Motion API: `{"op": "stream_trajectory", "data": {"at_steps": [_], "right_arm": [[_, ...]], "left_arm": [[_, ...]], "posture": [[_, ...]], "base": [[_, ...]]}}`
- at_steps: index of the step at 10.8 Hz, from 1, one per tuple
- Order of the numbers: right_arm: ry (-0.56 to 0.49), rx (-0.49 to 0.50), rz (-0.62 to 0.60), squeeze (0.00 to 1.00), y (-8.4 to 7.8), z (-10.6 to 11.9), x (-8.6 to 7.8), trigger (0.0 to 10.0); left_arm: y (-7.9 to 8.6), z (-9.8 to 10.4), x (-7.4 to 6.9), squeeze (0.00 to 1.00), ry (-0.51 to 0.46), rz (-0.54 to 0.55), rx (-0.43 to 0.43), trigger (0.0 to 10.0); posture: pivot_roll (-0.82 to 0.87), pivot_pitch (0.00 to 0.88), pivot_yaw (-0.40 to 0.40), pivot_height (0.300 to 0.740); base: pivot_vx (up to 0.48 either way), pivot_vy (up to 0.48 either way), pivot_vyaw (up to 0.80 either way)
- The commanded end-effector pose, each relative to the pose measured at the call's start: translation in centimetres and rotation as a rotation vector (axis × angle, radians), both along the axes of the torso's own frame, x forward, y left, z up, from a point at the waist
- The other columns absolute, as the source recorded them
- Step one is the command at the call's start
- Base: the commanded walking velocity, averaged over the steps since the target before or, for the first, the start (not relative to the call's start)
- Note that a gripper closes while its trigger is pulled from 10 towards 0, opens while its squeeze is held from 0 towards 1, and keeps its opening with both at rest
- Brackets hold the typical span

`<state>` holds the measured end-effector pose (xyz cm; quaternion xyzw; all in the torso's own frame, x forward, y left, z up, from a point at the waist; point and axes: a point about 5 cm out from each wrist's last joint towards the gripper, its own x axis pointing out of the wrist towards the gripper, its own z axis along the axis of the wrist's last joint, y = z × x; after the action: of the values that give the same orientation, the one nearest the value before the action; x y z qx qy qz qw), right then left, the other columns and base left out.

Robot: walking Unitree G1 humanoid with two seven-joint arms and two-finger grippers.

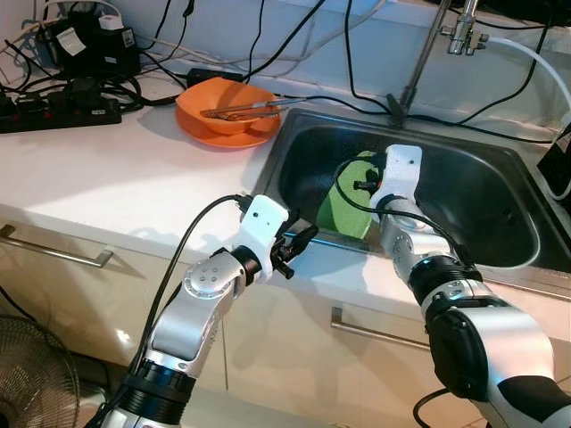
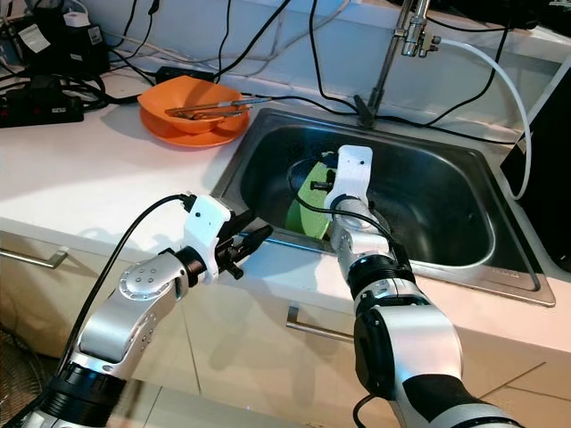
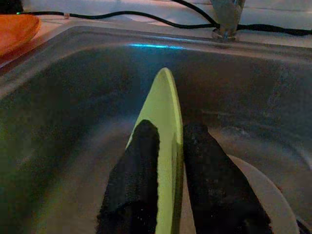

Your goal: Kitchen organization

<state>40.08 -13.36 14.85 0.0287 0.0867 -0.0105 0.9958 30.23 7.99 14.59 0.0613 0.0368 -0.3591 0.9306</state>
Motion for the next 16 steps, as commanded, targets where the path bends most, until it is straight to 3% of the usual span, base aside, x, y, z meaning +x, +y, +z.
{"op": "stream_trajectory", "data": {"at_steps": [1, 3, 4, 5, 6, 9, 11, 14, 16], "right_arm": [[0.001, -0.011, 0.016, 0.00, 0.2, 0.6, 0.3, 10.0], [-0.041, -0.062, 0.002, 0.00, -0.3, 1.3, 0.4, 10.0], [-0.070, -0.097, -0.007, 1.00, -0.6, 1.8, 0.6, 10.0], [-0.117, -0.178, -0.014, 1.00, -0.8, 2.4, 0.7, 10.0], [-0.211, -0.305, -0.030, 0.00, -0.9, 3.6, 0.7, 10.0], [-0.267, -0.389, -0.047, 0.00, -0.9, 4.2, 0.7, 10.0], [-0.309, -0.314, 0.003, 0.00, 0.3, 4.1, 0.4, 10.0], [-0.417, -0.108, 0.082, 0.00, 2.6, 4.5, -0.5, 10.0], [-0.468, -0.038, 0.070, 0.00, 2.7, 4.0, -1.5, 10.0]], "left_arm": [[-0.3, -0.5, -0.3, 0.00, 0.023, -0.020, 0.016, 10.0], [-0.4, -0.5, -0.3, 0.00, 0.023, -0.015, 0.019, 10.0], [-0.4, -0.5, -0.3, 0.00, 0.022, -0.015, 0.019, 10.0], [-0.4, -0.6, -0.3, 0.00, 0.022, -0.015, 0.020, 10.0], [-0.4, -0.6, -0.3, 0.00, 0.021, -0.013, 0.019, 10.0], [-0.4, -0.7, -0.3, 0.00, 0.022, -0.013, 0.023, 10.0], [-0.1, -0.4, 0.1, 0.00, -0.016, 0.044, 0.016, 10.0], [3.2, 2.2, 2.5, 0.00, -0.208, 0.399, -0.028, 10.0], [5.3, 3.8, 3.4, 0.00, -0.297, 0.548, -0.091, 10.0]], "posture": [[0.29, 0.018, -0.097, 0.740], [0.28, 0.016, -0.096, 0.740], [0.28, 0.014, -0.096, 0.740], [0.28, 0.012, -0.096, 0.740], [0.28, 0.010, -0.096, 0.740], [0.28, 0.006, -0.094, 0.740], [0.28, 0.010, -0.092, 0.740], [0.27, 0.019, -0.092, 0.740], [0.25, 0.028, -0.082, 0.740]], "base": [[0.000, 0.000, 0.00], [0.000, 0.000, 0.00], [0.000, 0.000, 0.00], [0.000, 0.000, 0.00], [0.000, 0.000, 0.00], [0.000, 0.000, 0.00], [0.000, 0.000, 0.00], [0.000, 0.000, 0.00], [0.000, 0.000, 0.00]]}}
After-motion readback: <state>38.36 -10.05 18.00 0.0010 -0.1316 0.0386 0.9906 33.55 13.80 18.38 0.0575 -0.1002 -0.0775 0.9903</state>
